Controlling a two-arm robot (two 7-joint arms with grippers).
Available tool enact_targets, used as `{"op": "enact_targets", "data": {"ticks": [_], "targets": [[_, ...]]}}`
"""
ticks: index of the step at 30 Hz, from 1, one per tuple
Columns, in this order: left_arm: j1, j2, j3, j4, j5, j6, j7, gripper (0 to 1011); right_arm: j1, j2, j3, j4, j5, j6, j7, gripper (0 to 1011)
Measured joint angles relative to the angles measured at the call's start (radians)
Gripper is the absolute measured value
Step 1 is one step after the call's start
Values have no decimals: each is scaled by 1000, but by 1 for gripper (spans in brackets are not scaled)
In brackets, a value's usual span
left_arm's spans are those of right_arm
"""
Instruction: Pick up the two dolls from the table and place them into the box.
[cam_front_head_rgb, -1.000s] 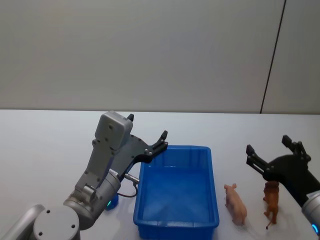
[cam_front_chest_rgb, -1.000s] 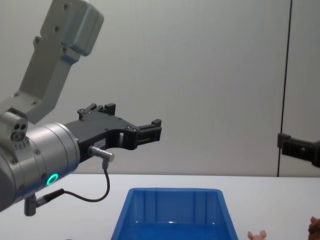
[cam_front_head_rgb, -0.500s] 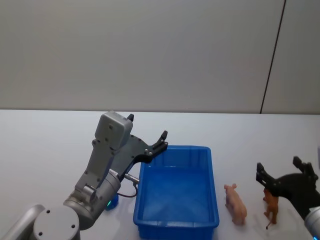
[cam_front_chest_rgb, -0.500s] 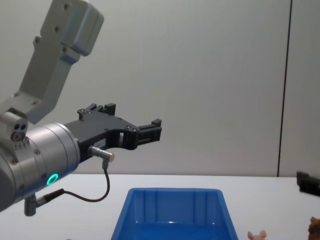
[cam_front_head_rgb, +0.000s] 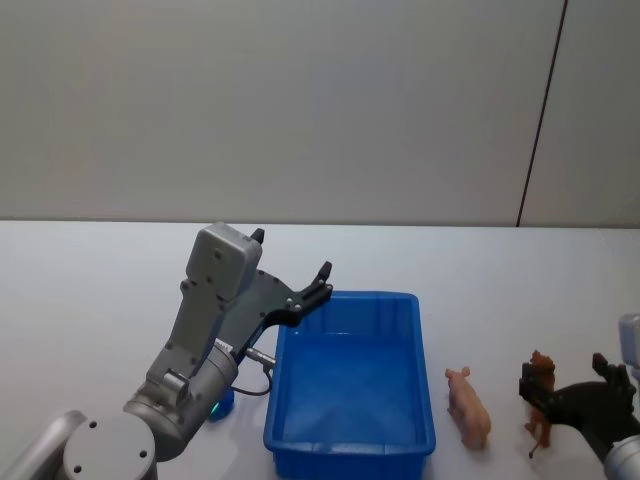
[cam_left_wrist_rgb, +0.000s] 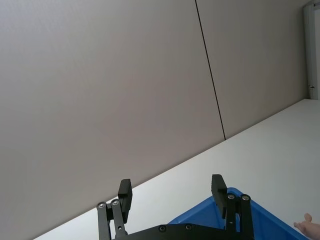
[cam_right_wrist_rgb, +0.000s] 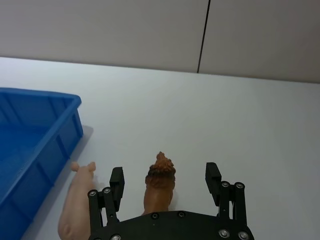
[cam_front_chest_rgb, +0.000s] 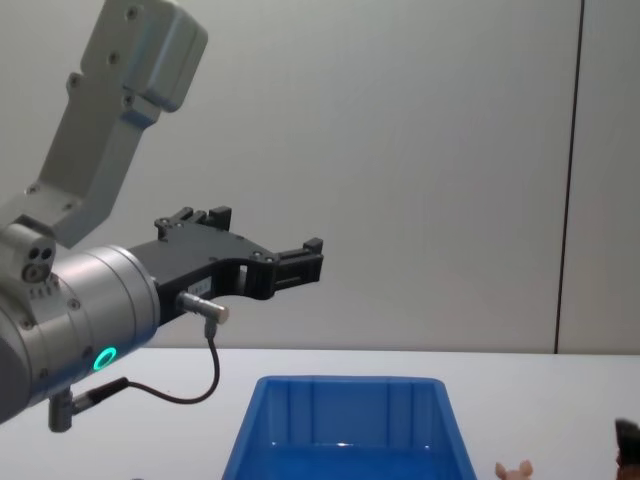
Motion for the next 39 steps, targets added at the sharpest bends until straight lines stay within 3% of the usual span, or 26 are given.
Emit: {"op": "enact_targets", "data": {"ticks": [22, 29, 35, 39], "targets": [[0, 0, 0, 0, 0, 0, 0, 1001, 61, -67, -15, 166, -20, 37, -20, 1001], [0, 0, 0, 0, 0, 0, 0, 1001, 71, -79, -20, 190, -24, 37, -6, 868], [0, 0, 0, 0, 0, 0, 0, 1001, 77, -89, -21, 203, -26, 35, 1, 646], [0, 0, 0, 0, 0, 0, 0, 1001, 78, -92, -22, 206, -27, 35, 3, 549]]}}
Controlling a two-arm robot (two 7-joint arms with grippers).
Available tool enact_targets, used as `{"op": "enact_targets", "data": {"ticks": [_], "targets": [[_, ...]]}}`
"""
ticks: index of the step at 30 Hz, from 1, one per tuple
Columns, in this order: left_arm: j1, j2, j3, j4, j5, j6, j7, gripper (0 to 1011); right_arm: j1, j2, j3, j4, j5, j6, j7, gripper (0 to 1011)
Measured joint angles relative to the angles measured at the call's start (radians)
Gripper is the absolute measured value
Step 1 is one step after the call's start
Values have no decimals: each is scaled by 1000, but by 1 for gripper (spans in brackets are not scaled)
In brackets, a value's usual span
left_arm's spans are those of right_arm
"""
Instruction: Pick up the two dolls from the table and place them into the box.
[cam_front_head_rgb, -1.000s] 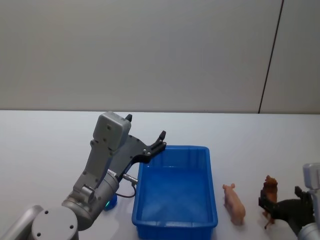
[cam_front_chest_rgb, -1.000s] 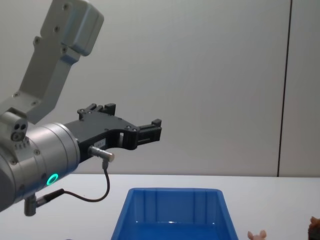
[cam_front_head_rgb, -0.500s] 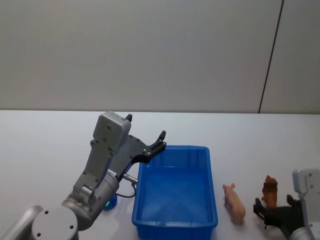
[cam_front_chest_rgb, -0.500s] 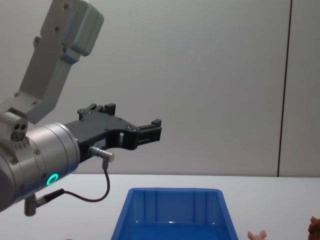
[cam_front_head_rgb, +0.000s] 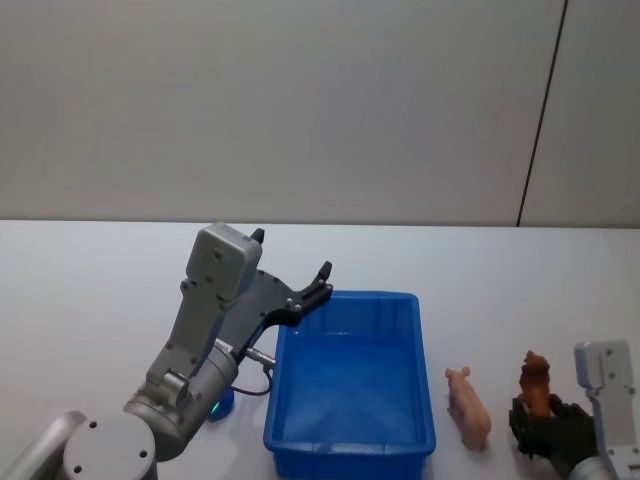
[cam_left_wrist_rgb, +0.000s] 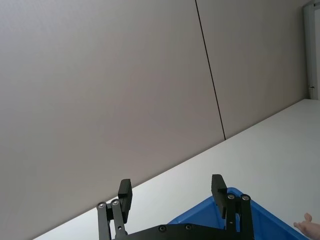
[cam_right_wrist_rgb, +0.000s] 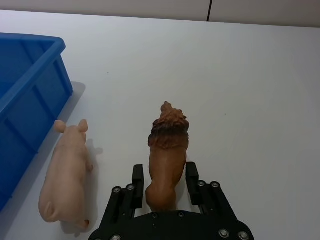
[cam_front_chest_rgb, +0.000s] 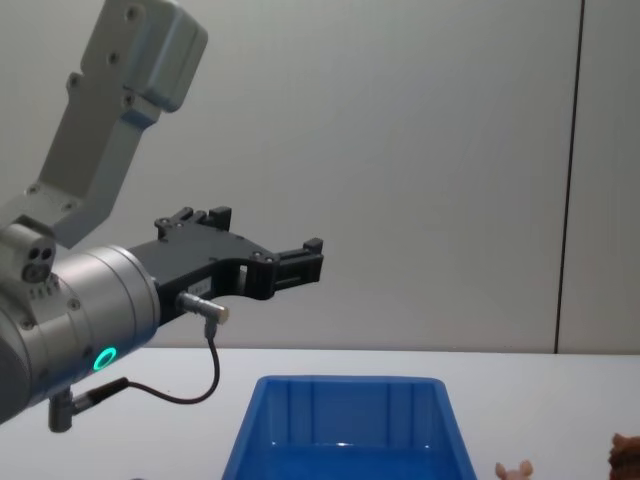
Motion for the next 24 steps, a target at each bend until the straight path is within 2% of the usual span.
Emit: {"op": "enact_targets", "data": {"ticks": [1, 5, 8, 16, 24], "targets": [[0, 0, 0, 0, 0, 0, 0, 1001, 0, 0, 0, 0, 0, 0, 0, 549], [0, 0, 0, 0, 0, 0, 0, 1001, 1, -3, 0, 0, -1, 0, 1, 390], [0, 0, 0, 0, 0, 0, 0, 1001, 1, -5, 1, -2, -4, -2, 2, 331], [0, 0, 0, 0, 0, 0, 0, 1001, -2, -6, 1, -32, -22, -23, 18, 327], [0, 0, 0, 0, 0, 0, 0, 1001, 3, -6, -7, -76, -54, -53, 87, 326]]}}
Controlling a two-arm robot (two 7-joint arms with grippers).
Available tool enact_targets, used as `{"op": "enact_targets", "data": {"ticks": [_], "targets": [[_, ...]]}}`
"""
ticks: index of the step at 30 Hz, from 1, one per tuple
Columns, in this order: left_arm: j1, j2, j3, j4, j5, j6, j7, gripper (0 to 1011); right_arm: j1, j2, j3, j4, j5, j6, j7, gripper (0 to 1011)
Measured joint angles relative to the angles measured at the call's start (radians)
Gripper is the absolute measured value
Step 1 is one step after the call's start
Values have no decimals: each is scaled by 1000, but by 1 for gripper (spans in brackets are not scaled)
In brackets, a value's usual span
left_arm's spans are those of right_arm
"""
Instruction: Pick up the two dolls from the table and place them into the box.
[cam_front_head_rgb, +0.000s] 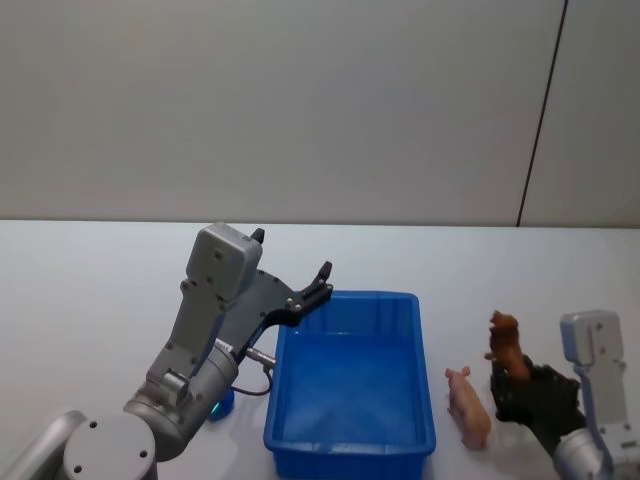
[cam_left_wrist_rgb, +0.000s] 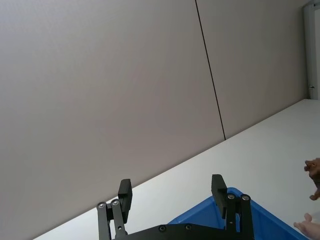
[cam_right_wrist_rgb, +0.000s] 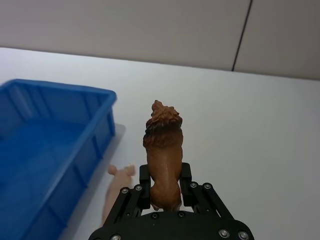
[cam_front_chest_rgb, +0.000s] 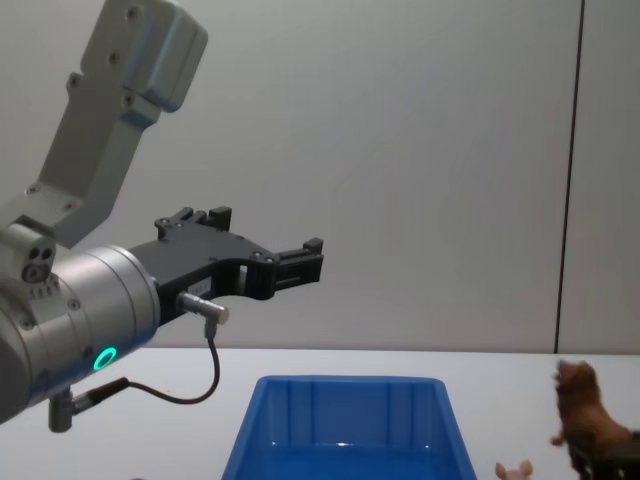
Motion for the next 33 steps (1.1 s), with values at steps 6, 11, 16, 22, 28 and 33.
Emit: {"op": "enact_targets", "data": {"ticks": [6, 11, 16, 22, 28, 33], "targets": [[0, 0, 0, 0, 0, 0, 0, 1001, 12, -7, -9, -15, -20, -12, 55, 327], [0, 0, 0, 0, 0, 0, 0, 1001, 29, -18, -21, -17, -39, -18, 109, 326], [0, 0, 0, 0, 0, 0, 0, 1001, 54, -38, -37, -5, -64, -21, 172, 327], [0, 0, 0, 0, 0, 0, 0, 1001, 95, -72, -63, 37, -95, -18, 240, 327], [0, 0, 0, 0, 0, 0, 0, 1001, 137, -105, -84, 93, -120, -10, 284, 465], [0, 0, 0, 0, 0, 0, 0, 1001, 163, -126, -95, 132, -135, -5, 299, 607]]}}
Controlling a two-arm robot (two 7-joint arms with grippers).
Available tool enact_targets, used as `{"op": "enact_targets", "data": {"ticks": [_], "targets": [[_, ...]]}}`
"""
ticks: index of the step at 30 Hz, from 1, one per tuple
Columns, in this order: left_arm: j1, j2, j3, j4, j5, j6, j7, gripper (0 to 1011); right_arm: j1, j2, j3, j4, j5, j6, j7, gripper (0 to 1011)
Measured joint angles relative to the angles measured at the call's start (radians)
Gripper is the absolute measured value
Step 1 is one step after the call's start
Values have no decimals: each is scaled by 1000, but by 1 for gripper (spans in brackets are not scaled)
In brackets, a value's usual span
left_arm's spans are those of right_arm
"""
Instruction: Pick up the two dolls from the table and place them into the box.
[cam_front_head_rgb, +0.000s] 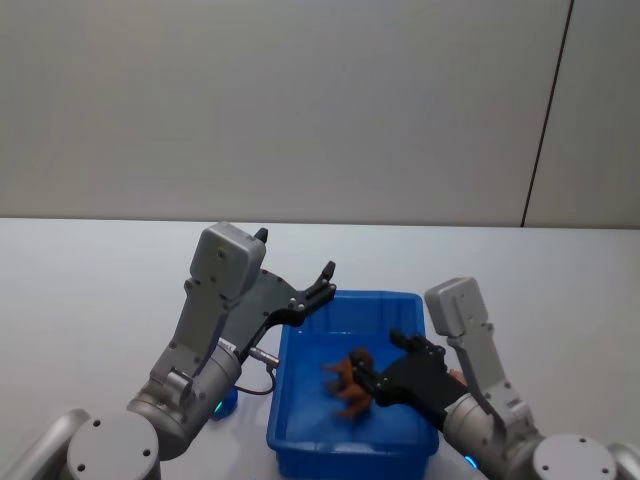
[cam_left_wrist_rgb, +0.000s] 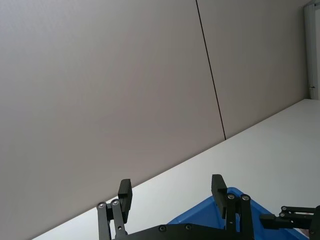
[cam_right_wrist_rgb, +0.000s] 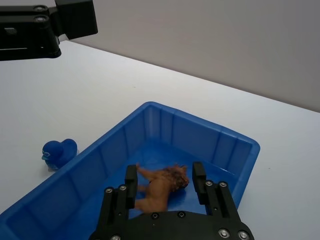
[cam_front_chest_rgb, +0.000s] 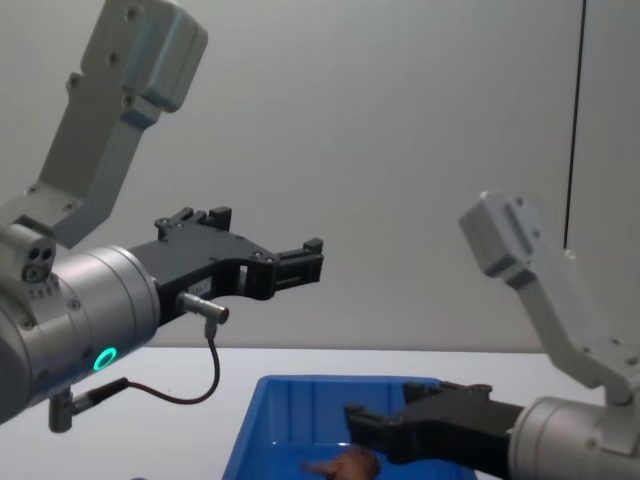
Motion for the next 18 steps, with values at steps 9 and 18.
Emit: {"op": "enact_targets", "data": {"ticks": [9, 18], "targets": [[0, 0, 0, 0, 0, 0, 0, 1001, 17, -15, -5, 27, -8, 11, -21, 886], [0, 0, 0, 0, 0, 0, 0, 1001, 3, -10, 4, 5, -5, 25, -95, 1001]]}}
